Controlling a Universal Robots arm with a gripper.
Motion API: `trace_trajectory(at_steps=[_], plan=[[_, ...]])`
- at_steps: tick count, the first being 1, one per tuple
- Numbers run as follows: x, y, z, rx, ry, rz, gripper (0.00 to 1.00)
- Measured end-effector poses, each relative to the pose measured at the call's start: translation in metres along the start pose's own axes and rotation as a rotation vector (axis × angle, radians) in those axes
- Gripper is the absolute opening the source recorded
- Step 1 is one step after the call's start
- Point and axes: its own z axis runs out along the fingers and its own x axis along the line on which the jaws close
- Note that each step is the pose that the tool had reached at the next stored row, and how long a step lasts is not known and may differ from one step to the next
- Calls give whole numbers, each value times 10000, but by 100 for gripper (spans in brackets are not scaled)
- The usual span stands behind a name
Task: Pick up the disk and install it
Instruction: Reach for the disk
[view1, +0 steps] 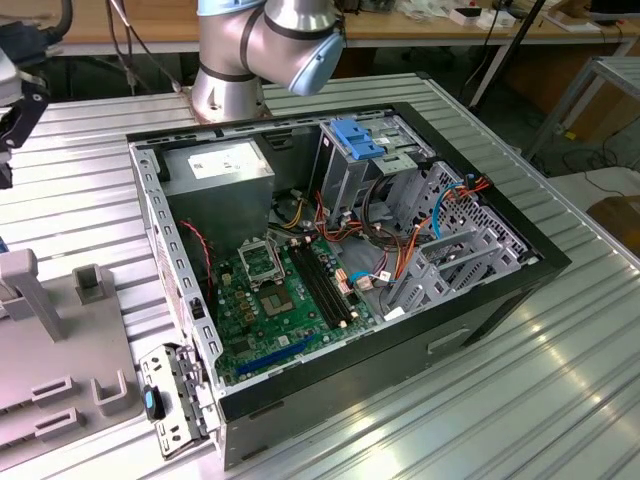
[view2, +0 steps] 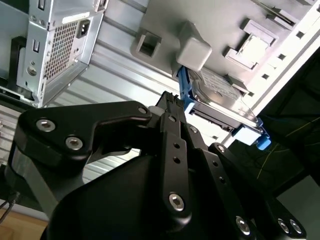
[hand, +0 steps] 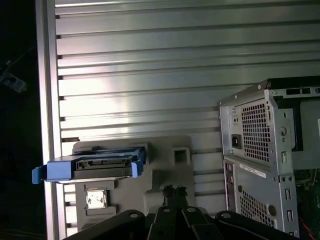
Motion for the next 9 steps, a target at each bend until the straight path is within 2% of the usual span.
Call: trace_trajectory(at_steps=[3, 4, 6, 8, 9], plan=[[178, 12, -4, 1, 1, 1, 11], [294, 5, -7, 0, 1, 0, 11], [400, -2, -9, 0, 0, 2, 11], [597, -16, -15, 0, 1, 1, 11], [672, -21, -17, 1, 1, 1, 11]])
